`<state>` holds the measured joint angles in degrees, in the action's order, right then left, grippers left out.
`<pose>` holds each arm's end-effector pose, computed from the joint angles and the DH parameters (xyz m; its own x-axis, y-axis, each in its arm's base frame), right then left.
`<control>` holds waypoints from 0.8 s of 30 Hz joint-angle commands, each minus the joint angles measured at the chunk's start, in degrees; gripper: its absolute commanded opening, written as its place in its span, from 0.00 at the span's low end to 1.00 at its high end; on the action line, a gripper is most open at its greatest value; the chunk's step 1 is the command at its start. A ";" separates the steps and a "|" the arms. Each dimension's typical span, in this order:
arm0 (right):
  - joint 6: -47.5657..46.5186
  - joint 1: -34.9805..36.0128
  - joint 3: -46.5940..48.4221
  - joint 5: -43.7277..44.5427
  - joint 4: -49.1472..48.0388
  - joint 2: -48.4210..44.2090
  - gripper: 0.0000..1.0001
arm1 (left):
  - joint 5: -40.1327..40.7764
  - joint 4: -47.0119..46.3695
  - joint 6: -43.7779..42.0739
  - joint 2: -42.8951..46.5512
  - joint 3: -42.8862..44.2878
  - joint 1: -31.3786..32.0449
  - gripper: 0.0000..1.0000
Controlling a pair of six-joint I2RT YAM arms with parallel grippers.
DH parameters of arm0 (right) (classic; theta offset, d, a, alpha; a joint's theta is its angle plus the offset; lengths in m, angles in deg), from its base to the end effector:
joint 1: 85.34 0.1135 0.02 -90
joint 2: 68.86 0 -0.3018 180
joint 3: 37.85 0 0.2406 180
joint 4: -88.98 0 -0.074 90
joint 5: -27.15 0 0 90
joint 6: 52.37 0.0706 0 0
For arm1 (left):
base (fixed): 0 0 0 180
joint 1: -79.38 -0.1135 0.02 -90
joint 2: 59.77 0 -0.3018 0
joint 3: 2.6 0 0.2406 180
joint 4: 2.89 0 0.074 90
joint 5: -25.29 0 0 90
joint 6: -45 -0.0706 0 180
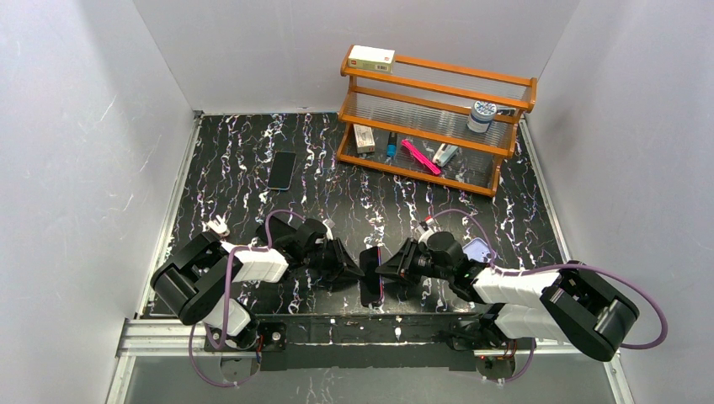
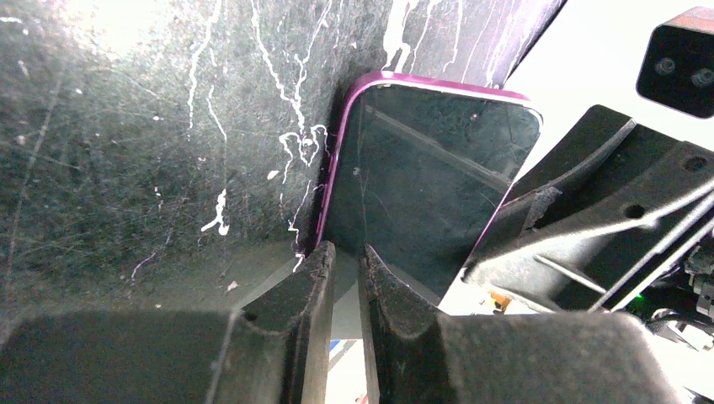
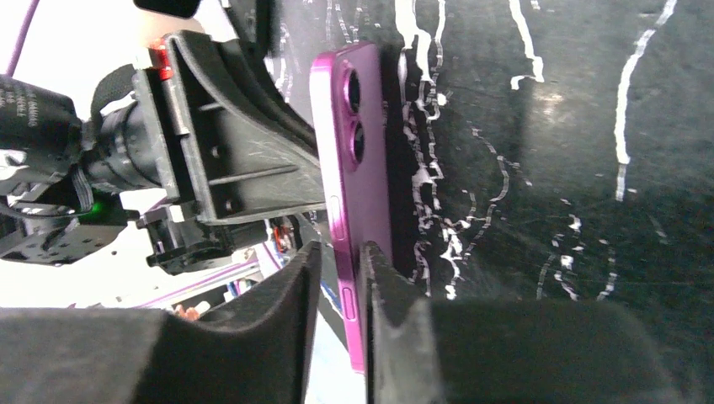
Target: Put the phone into the phone case
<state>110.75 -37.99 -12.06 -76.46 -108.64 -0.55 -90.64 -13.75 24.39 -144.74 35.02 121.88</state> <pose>0.1336 0.1695 0.1713 -0.9053 0.3900 -0.1686 0.0234 0.4420 0.8967 0.1761 -0.2032 0.1554 -0.9656 -0.2569 -0.0396 -0.1053 0.5258 -0.8440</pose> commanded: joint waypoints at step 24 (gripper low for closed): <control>-4.31 0.37 6.55 5.70 17.42 -7.14 0.01 | 9.96 34.53 -18.81 7.34 17.03 0.23 0.48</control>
<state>107.08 -37.79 -8.47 -73.99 -95.81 -3.13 -87.47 1.81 16.63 -141.42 43.83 121.96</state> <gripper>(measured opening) 0.064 0.436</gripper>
